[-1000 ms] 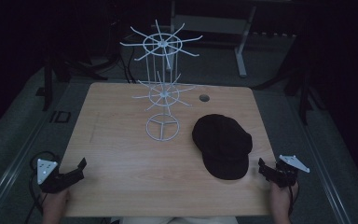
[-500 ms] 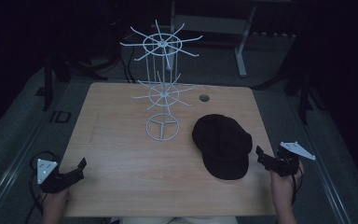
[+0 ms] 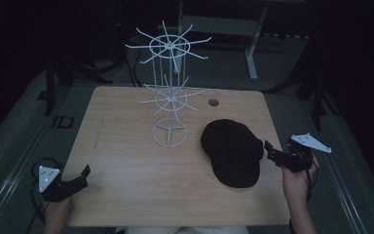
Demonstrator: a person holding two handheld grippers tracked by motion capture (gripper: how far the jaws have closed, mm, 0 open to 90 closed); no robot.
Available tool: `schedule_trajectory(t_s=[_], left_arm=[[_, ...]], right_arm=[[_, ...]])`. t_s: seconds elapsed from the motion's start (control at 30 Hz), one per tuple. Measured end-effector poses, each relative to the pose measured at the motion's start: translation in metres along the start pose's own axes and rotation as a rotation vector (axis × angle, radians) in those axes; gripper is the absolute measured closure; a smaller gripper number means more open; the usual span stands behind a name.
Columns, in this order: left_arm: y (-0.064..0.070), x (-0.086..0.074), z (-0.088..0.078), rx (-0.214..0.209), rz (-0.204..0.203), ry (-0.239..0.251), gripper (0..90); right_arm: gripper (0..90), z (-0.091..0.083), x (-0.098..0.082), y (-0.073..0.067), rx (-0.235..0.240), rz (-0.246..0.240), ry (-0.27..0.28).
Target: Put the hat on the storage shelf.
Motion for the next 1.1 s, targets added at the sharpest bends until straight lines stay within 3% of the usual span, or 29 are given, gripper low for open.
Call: schedule_trajectory(t_s=[0.23, 0.37, 0.57, 0.83, 1.1], left_arm=[[0.0, 0.0, 0.0, -0.001, -0.004, 0.0, 1.5], [0.0, 0.0, 0.0, -0.003, -0.001, 0.0, 1.5], [0.0, 0.0, 0.0, -0.004, 0.0, 0.0, 1.5], [0.0, 0.0, 0.0, -0.006, 0.004, 0.001, 1.5], [0.001, 0.0, 0.0, -0.008, 0.009, 0.002, 1.5]], right_arm=[[14.5, 0.004, 0.022, -0.013, 0.038, -0.043, 0.009], [15.3, 0.017, 0.035, -0.026, 0.095, -0.077, -0.018], [15.5, 0.032, 0.043, -0.039, 0.122, -0.089, -0.034], [15.4, 0.07, 0.049, -0.059, 0.179, -0.075, -0.131], [13.1, 0.099, 0.048, -0.071, 0.195, -0.065, -0.194]])
Point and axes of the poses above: each handheld gripper's, and its own axes: z roughly forward along the jaws, x roughly out of its top, y roughly to its right, the point moved 2 cm from there along z, roughly forward along the jaws
